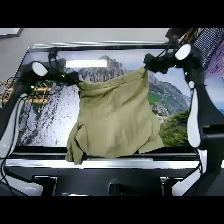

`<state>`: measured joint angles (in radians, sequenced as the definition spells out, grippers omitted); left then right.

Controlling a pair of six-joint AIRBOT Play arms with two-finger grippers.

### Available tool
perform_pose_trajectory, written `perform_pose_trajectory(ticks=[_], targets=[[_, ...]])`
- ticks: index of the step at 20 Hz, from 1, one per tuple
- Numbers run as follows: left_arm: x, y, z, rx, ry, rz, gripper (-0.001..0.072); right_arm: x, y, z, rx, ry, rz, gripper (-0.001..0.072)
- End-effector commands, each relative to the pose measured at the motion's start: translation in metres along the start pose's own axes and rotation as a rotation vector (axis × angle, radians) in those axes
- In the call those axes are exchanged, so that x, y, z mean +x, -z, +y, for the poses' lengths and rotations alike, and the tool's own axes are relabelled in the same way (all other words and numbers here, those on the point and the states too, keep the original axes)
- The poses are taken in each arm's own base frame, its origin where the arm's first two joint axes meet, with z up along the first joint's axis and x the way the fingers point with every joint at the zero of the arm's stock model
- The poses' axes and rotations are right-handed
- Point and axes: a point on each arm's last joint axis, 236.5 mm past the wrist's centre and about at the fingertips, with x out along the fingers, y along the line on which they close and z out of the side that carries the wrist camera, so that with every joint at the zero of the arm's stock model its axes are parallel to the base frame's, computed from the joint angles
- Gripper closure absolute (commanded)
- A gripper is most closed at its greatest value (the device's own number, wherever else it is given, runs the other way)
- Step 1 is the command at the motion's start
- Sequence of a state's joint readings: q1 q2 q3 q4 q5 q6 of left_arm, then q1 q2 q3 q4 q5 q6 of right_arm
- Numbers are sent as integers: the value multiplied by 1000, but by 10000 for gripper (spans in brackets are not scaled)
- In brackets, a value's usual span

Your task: Fold the clothes and pants, and hang the long-sleeved shirts on hangers.

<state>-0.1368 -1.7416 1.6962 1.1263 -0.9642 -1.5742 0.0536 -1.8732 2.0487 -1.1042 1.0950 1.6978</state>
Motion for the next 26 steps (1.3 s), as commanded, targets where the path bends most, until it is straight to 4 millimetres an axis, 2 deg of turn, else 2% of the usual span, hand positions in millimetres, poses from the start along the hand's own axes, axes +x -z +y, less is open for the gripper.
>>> perform_pose_trajectory(ticks=[1, 2, 3, 4, 6, 8, 9, 10, 12, 14, 17, 19, 21, 23, 24, 26], targets=[[38, 22, 10, -48, -13, 68, 624, 36, 22, -12, 71, -19, 83, 551], [33, 19, 9, -87, -13, 60, 420, 29, 26, -12, 64, -17, 104, 519], [24, 15, 9, -122, -12, 51, 187, 17, 29, -13, 38, -12, 127, 517], [10, 10, 8, -126, -9, 46, 83, 0, 34, -14, -7, -8, 158, 490], [-30, 0, 4, -118, -4, 34, 83, -45, 41, -29, -88, 49, 216, 137], [-75, 2, 4, -118, -8, 45, 83, -96, 39, -55, -89, 134, 224, 112], [-90, 11, 3, -125, -11, 66, 83, -118, 34, -62, -51, 139, 189, 112], [-101, 24, 2, -136, -14, 91, 83, -138, 39, -71, -22, 156, 176, 112], [-109, 66, 2, -190, -26, 143, 83, -159, 76, -85, 49, 174, 215, 111], [-105, 122, -1, -279, -33, 190, 83, -161, 137, -87, 115, 176, 285, 111], [-90, 205, -27, -387, 29, 250, 83, -147, 233, -66, 254, 74, 355, 111], [-80, 255, -43, -444, 59, 305, 83, -135, 286, -62, 313, 67, 382, 111], [-75, 293, -56, -461, 55, 375, 83, -122, 333, -63, 367, 90, 440, 110], [-71, 318, -66, -435, 51, 423, 83, -110, 369, -65, 388, 113, 497, 110], [-69, 325, -70, -437, 49, 432, 83, -105, 379, -65, 385, 115, 501, 111], [-67, 333, -74, -445, 46, 441, 83, -95, 385, -66, 398, 124, 474, 112]])
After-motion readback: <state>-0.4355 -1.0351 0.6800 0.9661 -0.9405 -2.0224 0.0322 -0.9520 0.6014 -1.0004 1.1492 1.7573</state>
